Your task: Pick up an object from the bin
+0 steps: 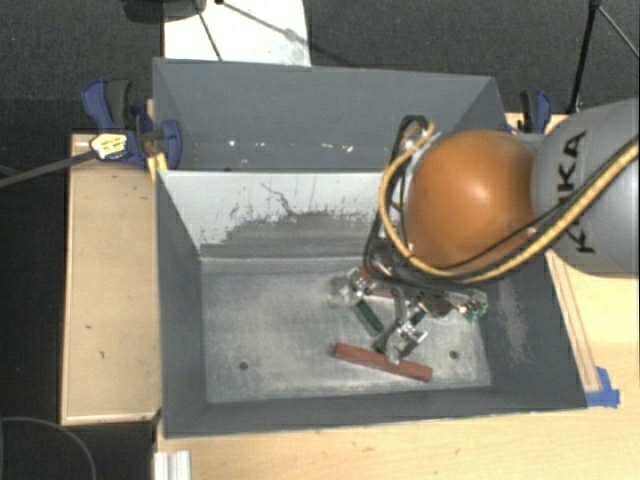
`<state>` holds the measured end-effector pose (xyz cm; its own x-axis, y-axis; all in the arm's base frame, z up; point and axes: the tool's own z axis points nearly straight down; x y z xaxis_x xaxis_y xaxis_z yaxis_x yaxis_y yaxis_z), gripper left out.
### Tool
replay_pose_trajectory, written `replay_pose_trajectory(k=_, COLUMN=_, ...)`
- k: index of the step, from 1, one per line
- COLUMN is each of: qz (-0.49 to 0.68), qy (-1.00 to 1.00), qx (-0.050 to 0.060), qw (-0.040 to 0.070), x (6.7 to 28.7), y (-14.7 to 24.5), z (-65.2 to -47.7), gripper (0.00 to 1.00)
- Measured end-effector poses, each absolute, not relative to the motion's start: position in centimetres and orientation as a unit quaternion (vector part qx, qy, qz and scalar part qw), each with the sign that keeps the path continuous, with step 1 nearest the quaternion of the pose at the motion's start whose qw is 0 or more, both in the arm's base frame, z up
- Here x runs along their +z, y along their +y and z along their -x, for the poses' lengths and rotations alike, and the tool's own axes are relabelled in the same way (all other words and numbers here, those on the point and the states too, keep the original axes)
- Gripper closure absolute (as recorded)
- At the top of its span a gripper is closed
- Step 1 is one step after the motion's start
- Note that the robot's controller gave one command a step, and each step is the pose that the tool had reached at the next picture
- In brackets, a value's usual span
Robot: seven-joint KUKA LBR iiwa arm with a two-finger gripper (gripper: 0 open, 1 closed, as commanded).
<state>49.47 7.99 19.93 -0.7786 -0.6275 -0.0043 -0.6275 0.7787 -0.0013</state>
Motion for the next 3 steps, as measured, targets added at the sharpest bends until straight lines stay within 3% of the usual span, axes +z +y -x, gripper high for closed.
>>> replay_pose_trajectory(k=1, qz=0.333, qy=0.943, qx=0.0, qw=0.002, x=19.9, y=8.0, z=-49.4, gripper=0.0)
replay_pose_trajectory(k=2, qz=0.308, qy=0.951, qx=0.0, qw=0.005, x=14.9, y=7.5, z=-49.1, gripper=0.0)
replay_pose_trajectory(k=3, qz=0.295, qy=0.956, qx=0.0, qw=0.001, x=7.7, y=5.5, z=-48.3, gripper=1.0)
